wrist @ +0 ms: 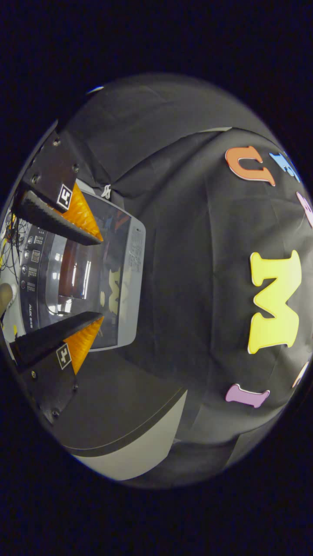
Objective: Put the clothes into the washing machine and then close the washing machine lid.
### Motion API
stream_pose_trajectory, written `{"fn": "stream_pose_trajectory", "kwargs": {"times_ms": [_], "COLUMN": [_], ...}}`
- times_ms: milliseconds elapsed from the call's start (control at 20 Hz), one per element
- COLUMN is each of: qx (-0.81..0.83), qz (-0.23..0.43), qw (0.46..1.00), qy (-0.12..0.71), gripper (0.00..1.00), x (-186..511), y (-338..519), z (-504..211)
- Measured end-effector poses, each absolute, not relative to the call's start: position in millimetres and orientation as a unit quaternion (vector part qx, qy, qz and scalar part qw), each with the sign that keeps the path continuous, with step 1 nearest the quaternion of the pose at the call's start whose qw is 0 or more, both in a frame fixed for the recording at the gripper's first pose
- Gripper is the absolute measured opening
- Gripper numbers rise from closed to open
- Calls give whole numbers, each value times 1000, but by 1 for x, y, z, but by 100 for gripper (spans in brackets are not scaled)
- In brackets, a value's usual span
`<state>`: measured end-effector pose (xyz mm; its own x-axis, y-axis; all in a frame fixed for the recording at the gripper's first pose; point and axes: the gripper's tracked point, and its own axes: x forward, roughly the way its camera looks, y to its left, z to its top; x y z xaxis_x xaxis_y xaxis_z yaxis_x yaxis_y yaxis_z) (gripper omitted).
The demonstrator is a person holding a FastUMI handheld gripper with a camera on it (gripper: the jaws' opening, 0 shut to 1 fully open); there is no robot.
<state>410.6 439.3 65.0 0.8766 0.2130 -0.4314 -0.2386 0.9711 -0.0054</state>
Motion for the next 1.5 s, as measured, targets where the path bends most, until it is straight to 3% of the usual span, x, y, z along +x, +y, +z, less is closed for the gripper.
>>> {"fn": "stream_pose_trajectory", "kwargs": {"times_ms": [400,900,1500], "qx": [-8,48,39], "qz": [129,93,6], "qw": [982,994,999], "qy": [141,-13,22], "gripper": [96,98,99], "x": [325,194,95], "y": [390,228,20], "z": [127,196,105]}}
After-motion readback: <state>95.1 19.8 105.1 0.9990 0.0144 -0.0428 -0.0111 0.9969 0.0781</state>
